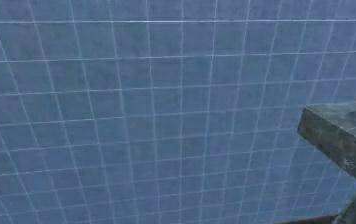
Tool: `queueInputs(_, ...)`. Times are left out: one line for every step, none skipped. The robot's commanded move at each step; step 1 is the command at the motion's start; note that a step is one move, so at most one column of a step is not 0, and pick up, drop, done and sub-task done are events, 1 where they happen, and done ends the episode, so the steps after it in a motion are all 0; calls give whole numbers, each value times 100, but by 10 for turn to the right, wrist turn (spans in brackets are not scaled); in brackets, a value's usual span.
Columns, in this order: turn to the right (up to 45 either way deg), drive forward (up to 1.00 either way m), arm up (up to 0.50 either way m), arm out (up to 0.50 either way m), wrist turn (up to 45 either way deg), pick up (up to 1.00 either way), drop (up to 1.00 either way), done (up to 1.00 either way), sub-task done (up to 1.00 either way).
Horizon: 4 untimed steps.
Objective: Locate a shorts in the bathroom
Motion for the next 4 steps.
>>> queueInputs(-390, 0, 0, 0, 0, 0, 0, 0, 0)
queueInputs(0, 55, 0, 0, 0, 0, 0, 0, 0)
queueInputs(-450, 0, 0, 0, 0, 0, 0, 0, 0)
queueInputs(-240, 0, 0, 0, 0, 0, 0, 0, 0)
